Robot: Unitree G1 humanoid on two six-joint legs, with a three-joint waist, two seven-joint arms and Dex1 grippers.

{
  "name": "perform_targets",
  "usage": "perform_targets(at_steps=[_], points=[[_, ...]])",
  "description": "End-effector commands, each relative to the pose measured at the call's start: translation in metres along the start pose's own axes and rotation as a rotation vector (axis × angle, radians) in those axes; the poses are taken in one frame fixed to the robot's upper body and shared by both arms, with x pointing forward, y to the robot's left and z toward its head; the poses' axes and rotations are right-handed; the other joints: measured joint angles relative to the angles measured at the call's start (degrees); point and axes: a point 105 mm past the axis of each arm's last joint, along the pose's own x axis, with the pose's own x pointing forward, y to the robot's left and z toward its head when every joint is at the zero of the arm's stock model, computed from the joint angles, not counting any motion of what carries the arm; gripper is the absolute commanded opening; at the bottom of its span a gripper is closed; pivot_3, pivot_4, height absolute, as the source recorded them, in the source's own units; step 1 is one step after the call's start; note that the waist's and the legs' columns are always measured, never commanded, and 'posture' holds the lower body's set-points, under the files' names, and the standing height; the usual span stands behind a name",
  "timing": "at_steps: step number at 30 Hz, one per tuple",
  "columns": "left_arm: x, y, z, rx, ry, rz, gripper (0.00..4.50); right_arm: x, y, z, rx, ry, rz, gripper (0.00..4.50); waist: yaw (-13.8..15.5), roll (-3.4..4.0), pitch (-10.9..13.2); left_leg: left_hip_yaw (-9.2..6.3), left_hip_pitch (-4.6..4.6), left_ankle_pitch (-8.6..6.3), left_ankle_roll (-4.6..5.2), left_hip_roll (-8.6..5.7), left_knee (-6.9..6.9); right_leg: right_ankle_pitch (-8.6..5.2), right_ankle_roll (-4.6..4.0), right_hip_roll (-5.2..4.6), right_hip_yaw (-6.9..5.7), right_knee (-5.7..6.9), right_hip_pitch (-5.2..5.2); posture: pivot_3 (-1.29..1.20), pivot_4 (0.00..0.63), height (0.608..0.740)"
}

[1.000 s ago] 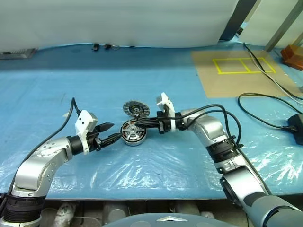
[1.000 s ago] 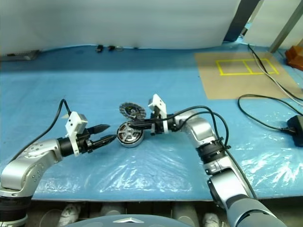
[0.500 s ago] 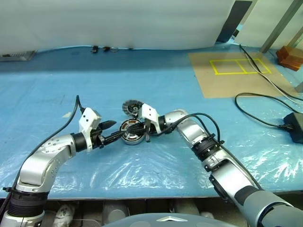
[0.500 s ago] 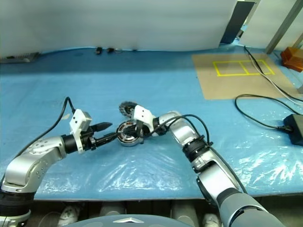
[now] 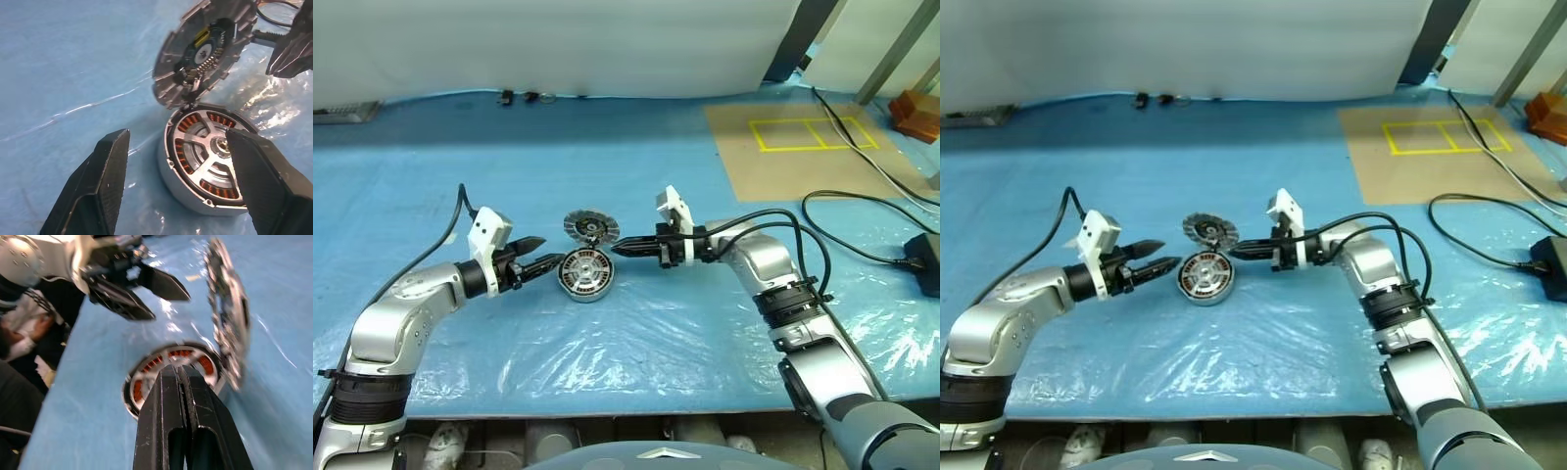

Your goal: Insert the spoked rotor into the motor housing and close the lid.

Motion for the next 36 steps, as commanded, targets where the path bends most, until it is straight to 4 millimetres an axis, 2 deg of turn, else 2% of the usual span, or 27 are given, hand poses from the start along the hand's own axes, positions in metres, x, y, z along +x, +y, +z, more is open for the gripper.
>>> perform_targets(at_steps=[1,3,6,8,12,17,23,28,32,35,36], points=[[-0.006,0.004,0.013,0.028,-0.041,0.0,3.27,-0.019,-0.028,0.014,-0.037,-0.058,-0.175,0.0,-0.1,0.0,0.0,0.0,0.03,-0.01,-0.01,0.0,0.0,-0.07,-0.11,-0.01,0.01,0.06,0.0,0.0,0.15,0.74],[-0.005,0.002,0.014,0.041,-0.052,-0.009,3.27,-0.027,-0.047,0.023,-0.037,-0.097,-0.291,0.0,-0.2,0.01,0.0,0.0,0.08,-0.01,-0.01,-0.01,0.05,-0.1,-0.17,0.0,0.04,0.17,0.0,0.0,0.15,0.74],[-0.006,-0.004,0.019,0.073,-0.093,-0.04,3.27,-0.022,-0.052,0.037,-0.056,-0.14,-0.304,0.0,-0.2,0.01,0.0,0.0,0.07,0.0,-0.01,0.0,0.1,-0.11,-0.18,0.0,0.07,0.23,-0.03,0.0,0.15,0.74],[-0.008,-0.008,0.019,0.067,-0.104,-0.054,3.27,-0.011,-0.049,0.04,-0.068,-0.138,-0.27,0.0,-0.3,0.01,0.0,0.0,0.07,0.0,0.01,0.0,0.1,-0.1,-0.18,0.01,0.07,0.24,-0.03,0.0,0.15,0.74],[-0.013,-0.005,0.014,0.098,-0.079,-0.055,3.27,0.03,-0.027,0.048,-0.112,-0.121,-0.115,0.0,-0.2,0.01,0.0,0.0,-0.04,0.01,0.01,0.01,0.06,-0.02,-0.03,0.02,0.02,0.17,-0.09,0.0,0.15,0.74],[-0.016,-0.004,0.017,0.122,-0.077,-0.049,3.27,0.059,-0.022,0.068,-0.136,-0.153,-0.073,0.0,0.0,0.01,0.0,0.0,-0.01,0.01,0.02,0.01,0.11,-0.1,-0.18,-0.03,-0.02,0.2,-0.17,0.0,0.15,0.74],[-0.026,0.001,0.017,0.136,-0.066,-0.024,3.27,0.069,-0.006,0.075,-0.174,-0.139,0.052,0.0,-0.1,0.0,0.0,-0.01,0.01,0.0,0.01,0.02,0.1,-0.11,-0.18,-0.02,-0.03,0.19,-0.17,0.0,0.15,0.74],[-0.027,0.004,0.02,0.141,-0.076,-0.009,3.27,0.073,-0.003,0.058,-0.206,-0.071,0.063,0.0,-0.1,0.0,0.0,-0.01,-0.02,0.0,0.01,0.03,0.09,0.0,0.0,-0.01,-0.04,0.18,-0.17,0.0,0.15,0.74],[-0.026,0.0,0.022,0.141,-0.083,-0.013,3.27,0.068,-0.003,0.047,-0.183,-0.06,0.048,0.0,-0.1,-0.01,0.0,-0.01,-0.01,0.0,0.0,0.03,0.1,-0.05,-0.08,-0.02,-0.03,0.23,-0.12,0.0,0.15,0.74],[-0.025,-0.004,0.02,0.129,-0.089,-0.022,3.27,0.068,0.003,0.026,-0.152,-0.019,0.056,0.0,0.0,-0.03,0.0,-0.01,0.03,-0.02,-0.03,0.03,0.1,-0.11,-0.18,-0.02,-0.03,0.23,-0.03,0.0,0.15,0.74],[-0.024,-0.006,0.02,0.127,-0.089,-0.025,3.27,0.071,0.005,0.01,-0.114,0.01,0.064,0.0,0.0,-0.04,0.0,-0.01,0.03,-0.02,-0.04,0.03,0.1,-0.11,-0.18,-0.03,-0.03,0.21,-0.02,0.0,0.15,0.74]])
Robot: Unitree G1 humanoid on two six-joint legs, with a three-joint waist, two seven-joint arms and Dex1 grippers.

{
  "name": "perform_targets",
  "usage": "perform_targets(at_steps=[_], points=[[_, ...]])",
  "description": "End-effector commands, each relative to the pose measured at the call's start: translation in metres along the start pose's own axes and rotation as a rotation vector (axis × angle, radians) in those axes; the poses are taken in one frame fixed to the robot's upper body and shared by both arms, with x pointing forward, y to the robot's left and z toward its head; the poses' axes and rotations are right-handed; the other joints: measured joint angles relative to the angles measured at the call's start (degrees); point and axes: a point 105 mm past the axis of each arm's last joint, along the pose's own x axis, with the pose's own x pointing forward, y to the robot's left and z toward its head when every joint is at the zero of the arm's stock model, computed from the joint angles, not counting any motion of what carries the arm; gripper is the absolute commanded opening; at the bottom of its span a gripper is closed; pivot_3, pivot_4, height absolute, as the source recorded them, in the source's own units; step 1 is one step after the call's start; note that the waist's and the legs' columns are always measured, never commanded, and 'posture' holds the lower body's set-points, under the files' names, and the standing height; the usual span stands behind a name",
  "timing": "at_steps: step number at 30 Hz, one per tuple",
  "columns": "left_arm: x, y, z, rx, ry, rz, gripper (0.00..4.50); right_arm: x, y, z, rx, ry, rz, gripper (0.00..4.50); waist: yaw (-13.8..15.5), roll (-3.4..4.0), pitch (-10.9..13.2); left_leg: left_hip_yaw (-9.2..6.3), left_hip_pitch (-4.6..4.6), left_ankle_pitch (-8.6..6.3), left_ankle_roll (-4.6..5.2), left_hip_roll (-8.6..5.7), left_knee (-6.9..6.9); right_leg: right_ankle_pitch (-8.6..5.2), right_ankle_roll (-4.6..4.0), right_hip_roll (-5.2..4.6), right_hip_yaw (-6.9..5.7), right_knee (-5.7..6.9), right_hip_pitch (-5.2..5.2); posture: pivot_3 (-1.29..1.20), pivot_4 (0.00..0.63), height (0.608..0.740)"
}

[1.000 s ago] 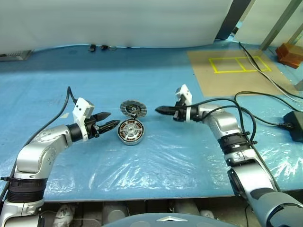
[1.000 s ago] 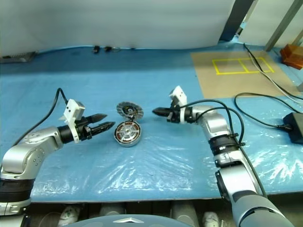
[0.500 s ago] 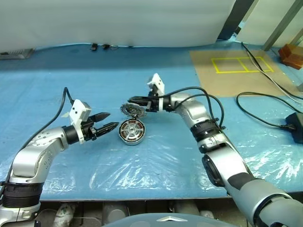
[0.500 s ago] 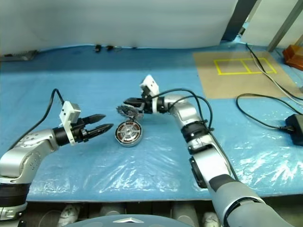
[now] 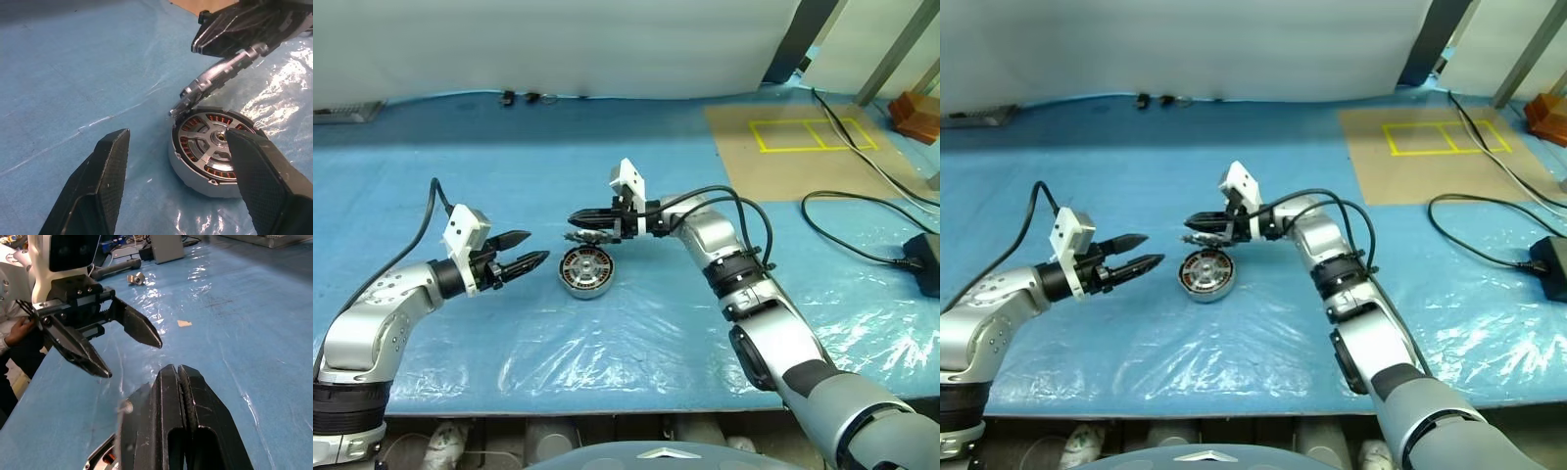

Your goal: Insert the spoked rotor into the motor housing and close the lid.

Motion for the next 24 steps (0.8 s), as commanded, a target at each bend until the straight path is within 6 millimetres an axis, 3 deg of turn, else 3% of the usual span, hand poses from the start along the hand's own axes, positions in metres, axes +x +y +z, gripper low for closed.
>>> perform_targets(at_steps=[1,3,5,10,15,20,24], points=[[-0.001,-0.007,0.011,0.022,-0.042,-0.013,3.27,0.006,0.013,-0.034,0.078,0.069,0.029,0.0,-0.1,-0.01,0.0,0.0,-0.02,0.01,0.01,0.0,0.0,0.0,0.0,0.0,0.0,-0.01,0.0,0.0,0.15,0.74],[0.0,-0.009,0.011,0.019,-0.04,-0.019,3.27,0.011,0.015,-0.063,0.126,0.138,-0.001,0.0,-0.3,0.01,0.0,0.0,-0.04,0.02,0.03,0.0,-0.02,0.01,0.01,0.01,0.0,-0.01,-0.03,0.0,0.15,0.74],[0.001,-0.01,0.011,0.019,-0.035,-0.023,3.27,0.014,0.015,-0.08,0.163,0.169,-0.029,0.0,-0.7,-0.05,-0.1,0.02,0.08,0.0,0.0,0.0,-0.03,0.0,-0.01,0.03,0.07,0.03,-0.01,0.0,0.15,0.74],[-0.003,-0.008,0.012,0.02,-0.021,-0.013,3.27,0.02,0.018,-0.093,0.205,0.173,-0.047,0.0,-1.3,-0.02,-0.1,0.03,0.69,-0.12,-0.16,0.01,-0.12,-0.03,-0.04,0.03,0.08,0.08,0.5,0.0,0.15,0.74],[-0.005,-0.009,0.012,0.022,-0.021,-0.007,3.27,0.014,0.016,-0.073,0.181,0.103,-0.018,0.0,-1.2,0.0,-0.1,0.03,0.79,-0.12,-0.15,0.01,-0.17,-0.04,-0.05,0.01,0.06,-0.07,0.67,0.0,0.15,0.74],[-0.003,-0.015,0.017,0.028,-0.042,-0.015,3.27,0.005,0.013,-0.014,0.093,-0.098,0.013,0.0,-1.1,0.02,-0.1,0.03,0.69,-0.11,-0.15,0.01,-0.21,-0.03,-0.05,0.01,0.01,-0.25,0.56,0.0,0.15,0.74],[-0.004,-0.02,0.014,0.01,-0.041,-0.021,3.27,-0.005,0.021,0.002,-0.054,-0.078,0.028,0.0,-0.8,0.02,0.0,0.02,0.21,0.02,0.04,0.01,-0.18,0.08,0.13,0.04,0.0,-0.22,0.03,0.0,0.15,0.74]])
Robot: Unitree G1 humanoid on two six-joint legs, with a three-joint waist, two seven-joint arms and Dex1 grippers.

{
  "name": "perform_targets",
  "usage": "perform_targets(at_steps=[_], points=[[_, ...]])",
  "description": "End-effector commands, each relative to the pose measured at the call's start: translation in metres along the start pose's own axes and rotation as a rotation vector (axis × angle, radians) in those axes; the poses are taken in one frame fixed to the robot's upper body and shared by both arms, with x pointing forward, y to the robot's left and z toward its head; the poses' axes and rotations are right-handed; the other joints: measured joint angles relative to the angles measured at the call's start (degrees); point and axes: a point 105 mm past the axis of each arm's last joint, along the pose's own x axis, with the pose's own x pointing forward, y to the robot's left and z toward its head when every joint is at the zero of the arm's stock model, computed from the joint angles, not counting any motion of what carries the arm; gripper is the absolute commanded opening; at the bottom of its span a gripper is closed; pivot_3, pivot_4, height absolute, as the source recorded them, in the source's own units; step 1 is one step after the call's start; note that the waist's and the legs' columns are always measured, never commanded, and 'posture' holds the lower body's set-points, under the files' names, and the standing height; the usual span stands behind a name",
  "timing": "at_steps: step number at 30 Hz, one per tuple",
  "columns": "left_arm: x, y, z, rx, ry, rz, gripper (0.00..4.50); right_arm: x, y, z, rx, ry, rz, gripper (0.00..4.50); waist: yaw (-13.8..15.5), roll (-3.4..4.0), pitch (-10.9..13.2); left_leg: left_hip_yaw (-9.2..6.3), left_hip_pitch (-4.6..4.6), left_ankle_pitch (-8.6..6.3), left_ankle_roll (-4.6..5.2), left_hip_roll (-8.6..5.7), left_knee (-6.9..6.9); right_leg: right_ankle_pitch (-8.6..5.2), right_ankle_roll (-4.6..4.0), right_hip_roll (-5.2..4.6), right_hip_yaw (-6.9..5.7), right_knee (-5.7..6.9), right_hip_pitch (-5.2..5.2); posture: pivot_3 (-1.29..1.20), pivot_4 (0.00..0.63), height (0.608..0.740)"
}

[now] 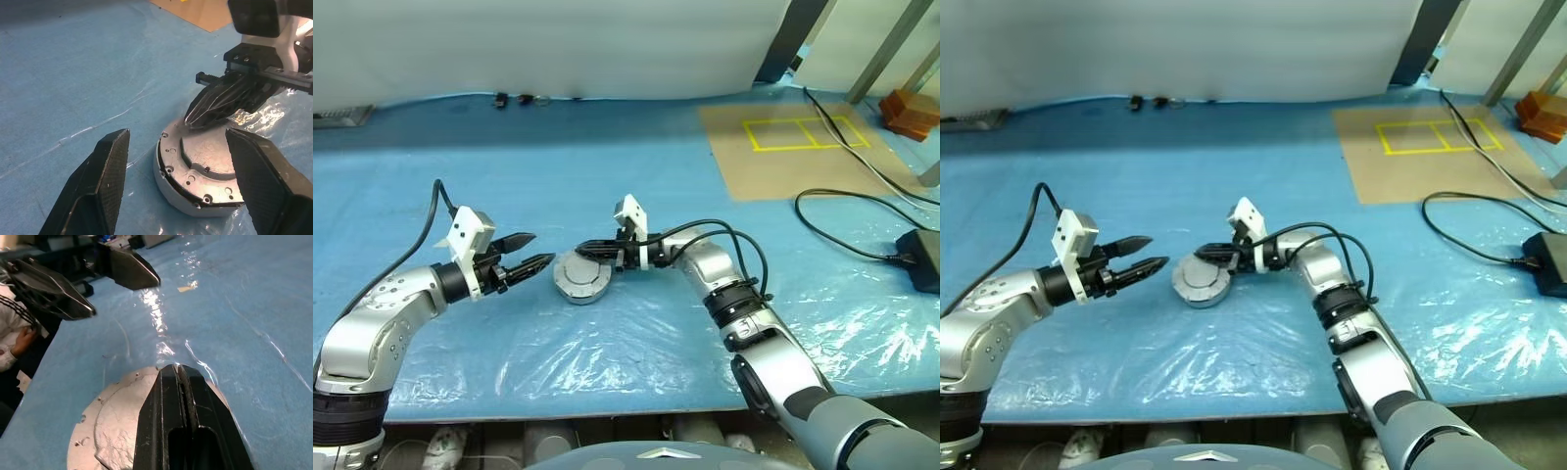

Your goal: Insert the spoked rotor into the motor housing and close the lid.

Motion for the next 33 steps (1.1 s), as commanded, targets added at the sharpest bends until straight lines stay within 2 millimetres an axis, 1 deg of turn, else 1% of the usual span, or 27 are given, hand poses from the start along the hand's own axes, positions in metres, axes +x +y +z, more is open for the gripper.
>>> perform_targets(at_steps=[1,2,3,5,7,9,11,12,13,14,17,20,23,26,30,33], points=[[-0.007,-0.007,0.008,0.013,-0.03,-0.006,3.31,-0.006,0.006,0.02,-0.153,0.008,0.011,0.41,0.0,-0.01,0.0,0.0,-0.06,0.0,0.0,0.0,0.0,0.03,0.06,0.01,0.0,0.0,-0.04,0.0,0.15,0.74],[-0.008,-0.008,0.005,0.008,-0.023,-0.004,3.31,-0.008,0.005,0.019,-0.171,0.025,0.003,0.58,0.0,-0.02,0.0,0.0,-0.09,0.0,-0.01,0.0,-0.01,0.03,0.06,0.01,0.0,-0.01,-0.03,0.0,0.15,0.74],[-0.01,-0.01,0.0,0.005,-0.007,-0.005,3.31,-0.01,0.007,0.019,-0.188,0.037,0.016,0.89,0.0,-0.02,0.0,0.0,-0.09,-0.01,-0.02,0.0,-0.02,0.03,0.06,0.01,0.0,-0.03,-0.02,0.0,0.15,0.74],[-0.014,-0.011,-0.006,0.002,0.006,-0.003,3.31,-0.013,0.012,0.02,-0.192,0.041,0.053,1.61,0.0,-0.02,0.0,0.0,-0.07,-0.04,-0.06,0.0,-0.02,0.01,0.03,0.0,0.0,-0.05,-0.04,0.0,0.15,0.74],[-0.016,-0.011,-0.008,-0.007,0.0,0.002,3.31,-0.014,0.017,0.01,-0.203,0.095,0.098,2.26,0.2,-0.03,0.0,0.0,-0.07,-0.13,-0.19,0.0,-0.02,-0.07,-0.12,0.0,0.0,-0.05,-0.05,0.0,0.15,0.74],[-0.017,-0.012,-0.007,-0.02,-0.019,0.006,3.31,-0.013,0.018,0.002,-0.207,0.124,0.106,2.94,0.4,-0.03,0.0,0.0,-0.05,-0.12,-0.19,0.01,-0.01,-0.08,-0.13,0.0,0.0,-0.01,-0.03,0.0,0.15,0.74],[-0.017,-0.015,-0.01,-0.019,-0.018,0.003,3.31,-0.011,0.018,0.002,-0.213,0.123,0.108,3.58,0.4,-0.03,0.0,0.0,-0.05,-0.12,-0.19,0.01,-0.01,-0.08,-0.14,0.0,0.01,0.03,-0.03,0.0,0.15,0.74],[-0.017,-0.017,-0.013,-0.011,-0.007,-0.004,3.31,-0.011,0.018,0.002,-0.22,0.125,0.113,4.01,0.4,-0.03,0.0,0.0,-0.06,-0.12,-0.19,0.01,0.0,-0.08,-0.14,0.0,0.01,0.04,-0.04,0.0,0.15,0.74],[-0.017,-0.02,-0.015,-0.003,0.003,-0.013,3.31,-0.01,0.019,0.002,-0.226,0.13,0.118,4.33,0.4,-0.03,0.0,0.0,-0.07,-0.12,-0.19,0.0,0.02,-0.08,-0.14,0.0,0.02,0.03,-0.04,0.0,0.15,0.74],[-0.018,-0.022,-0.017,0.001,0.008,-0.021,3.31,-0.01,0.019,0.0,-0.242,0.144,0.123,4.45,0.4,-0.04,0.0,0.0,-0.07,-0.12,-0.18,0.0,0.02,-0.08,-0.14,0.0,0.02,0.03,-0.04,0.0,0.15,0.74],[-0.02,-0.026,-0.021,0.019,0.02,-0.029,3.31,-0.009,0.017,-0.009,-0.291,0.193,0.115,4.45,0.4,-0.04,0.0,0.0,-0.07,-0.05,-0.07,0.01,0.01,-0.08,-0.14,0.0,0.01,0.01,-0.05,0.0,0.15,0.74],[-0.023,-0.025,-0.027,0.023,0.039,-0.02,3.31,-0.005,0.013,-0.008,-0.331,0.199,0.092,4.45,0.4,-0.04,0.0,0.0,-0.07,-0.05,-0.07,0.01,0.02,-0.08,-0.14,-0.01,0.01,0.01,-0.04,0.0,0.15,0.74],[-0.022,-0.025,-0.03,0.032,0.047,-0.02,3.31,-0.003,0.007,-0.011,-0.328,0.204,0.066,4.45,0.4,-0.04,0.0,0.0,-0.05,-0.12,-0.18,0.01,0.02,-0.08,-0.14,0.0,0.02,0.06,-0.04,0.0,0.15,0.74],[-0.02,-0.025,-0.03,0.032,0.042,-0.016,3.31,0.0,0.002,-0.021,-0.33,0.233,0.037,4.45,0.4,-0.04,0.0,0.0,-0.04,-0.12,-0.18,0.01,0.04,-0.09,-0.15,0.0,0.03,0.1,-0.04,0.0,0.15,0.74],[-0.02,-0.025,-0.031,0.035,0.044,-0.01,3.31,-0.001,0.003,-0.034,-0.322,0.266,0.055,4.45,0.3,-0.05,0.0,0.01,-0.05,-0.12,-0.18,0.01,0.04,-0.09,-0.15,0.0,0.03,0.12,-0.01,0.0,0.15,0.74],[-0.021,-0.021,-0.03,0.038,0.037,0.008,3.31,-0.006,0.002,-0.045,-0.34,0.316,0.068,3.82,0.3,-0.05,0.0,0.01,0.0,-0.13,-0.18,0.01,0.06,-0.09,-0.15,-0.01,0.05,0.18,0.07,0.0,0.15,0.74]])
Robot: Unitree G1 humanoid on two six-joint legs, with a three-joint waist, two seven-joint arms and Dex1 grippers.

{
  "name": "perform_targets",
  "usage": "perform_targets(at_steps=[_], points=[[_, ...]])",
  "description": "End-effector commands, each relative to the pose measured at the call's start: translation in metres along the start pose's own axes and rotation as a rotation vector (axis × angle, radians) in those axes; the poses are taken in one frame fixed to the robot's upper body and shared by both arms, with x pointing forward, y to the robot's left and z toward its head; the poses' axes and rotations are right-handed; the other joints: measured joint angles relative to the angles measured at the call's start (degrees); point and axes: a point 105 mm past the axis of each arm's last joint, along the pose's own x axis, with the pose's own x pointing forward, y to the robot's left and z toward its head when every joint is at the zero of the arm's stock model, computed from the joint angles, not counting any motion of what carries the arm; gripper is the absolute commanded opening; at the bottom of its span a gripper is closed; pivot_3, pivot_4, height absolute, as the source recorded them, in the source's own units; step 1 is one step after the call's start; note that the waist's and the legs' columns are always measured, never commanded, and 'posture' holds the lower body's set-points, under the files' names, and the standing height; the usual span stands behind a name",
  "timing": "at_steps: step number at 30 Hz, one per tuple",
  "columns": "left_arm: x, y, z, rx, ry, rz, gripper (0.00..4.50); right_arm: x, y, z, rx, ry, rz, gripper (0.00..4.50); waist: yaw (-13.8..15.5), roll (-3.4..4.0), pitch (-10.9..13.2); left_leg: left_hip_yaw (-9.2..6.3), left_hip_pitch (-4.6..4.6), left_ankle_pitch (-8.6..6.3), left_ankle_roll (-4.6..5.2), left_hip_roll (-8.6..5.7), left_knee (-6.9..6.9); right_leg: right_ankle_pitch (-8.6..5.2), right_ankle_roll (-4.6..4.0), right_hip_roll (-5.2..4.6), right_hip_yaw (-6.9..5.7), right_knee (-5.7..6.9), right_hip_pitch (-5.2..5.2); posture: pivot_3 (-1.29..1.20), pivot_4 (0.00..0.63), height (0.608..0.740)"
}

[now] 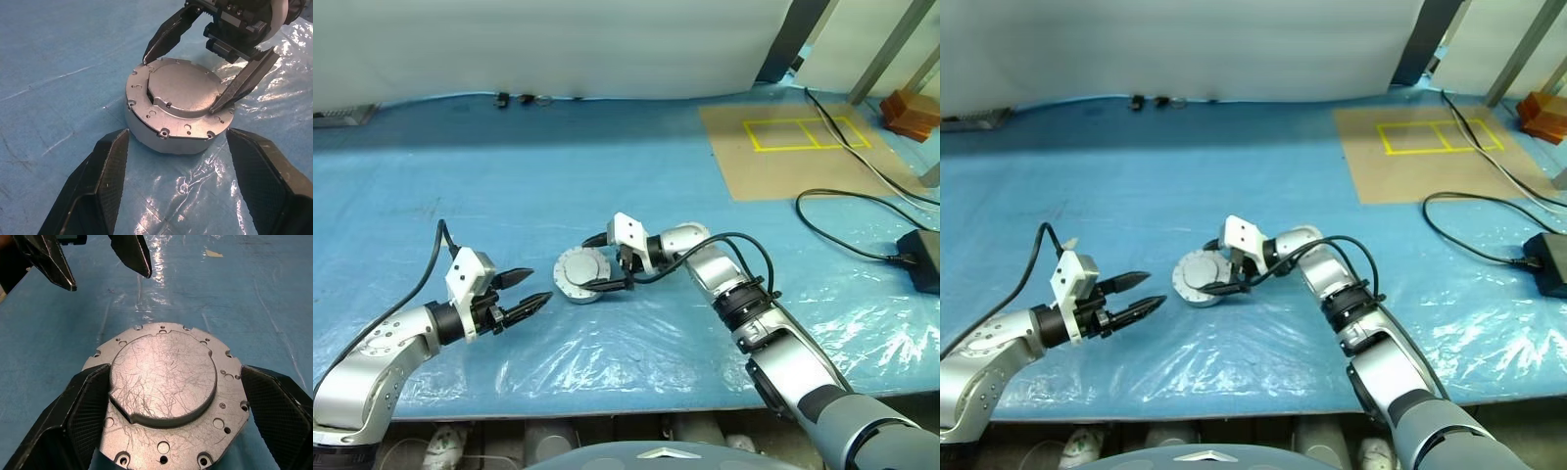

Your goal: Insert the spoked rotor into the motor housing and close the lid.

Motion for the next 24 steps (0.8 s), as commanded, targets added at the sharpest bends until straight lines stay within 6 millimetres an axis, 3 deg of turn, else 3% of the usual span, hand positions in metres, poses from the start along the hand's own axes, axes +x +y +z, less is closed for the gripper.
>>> perform_targets(at_steps=[1,3,14,19,24], points=[[-0.003,0.003,0.01,0.038,-0.033,0.016,3.31,-0.002,0.005,-0.02,-0.009,0.09,0.03,3.52,0.0,0.0,0.0,0.0,0.05,0.0,0.0,0.0,0.01,0.0,-0.01,0.0,0.01,0.04,0.03,0.0,0.15,0.74],[-0.004,0.006,0.009,0.04,-0.031,0.026,3.31,-0.002,0.007,-0.02,0.002,0.084,0.047,2.96,0.0,0.0,0.0,0.0,0.15,-0.01,0.01,0.0,0.03,-0.01,-0.01,-0.01,0.03,0.06,0.12,0.0,0.15,0.74],[-0.003,0.012,0.012,0.045,-0.04,0.045,3.31,0.005,0.002,-0.026,0.098,0.1,0.003,2.97,0.0,-0.01,0.0,0.0,0.18,0.0,0.01,0.0,0.06,-0.01,-0.02,0.0,0.04,0.05,0.17,0.0,0.15,0.74],[-0.001,0.008,0.012,0.023,-0.053,0.035,3.31,0.002,0.002,-0.047,0.18,0.166,-0.025,2.97,-0.3,0.01,0.0,0.01,0.44,-0.02,0.0,0.0,0.05,-0.02,-0.02,0.0,0.07,0.13,0.34,0.0,0.15,0.74],[-0.001,0.008,0.012,0.028,-0.043,0.029,3.31,-0.001,0.008,-0.064,0.128,0.236,-0.018,2.97,-0.3,0.03,-0.1,0.01,0.71,-0.04,0.04,-0.01,0.05,-0.03,-0.03,-0.03,0.07,0.1,0.61,0.0,0.15,0.74]])
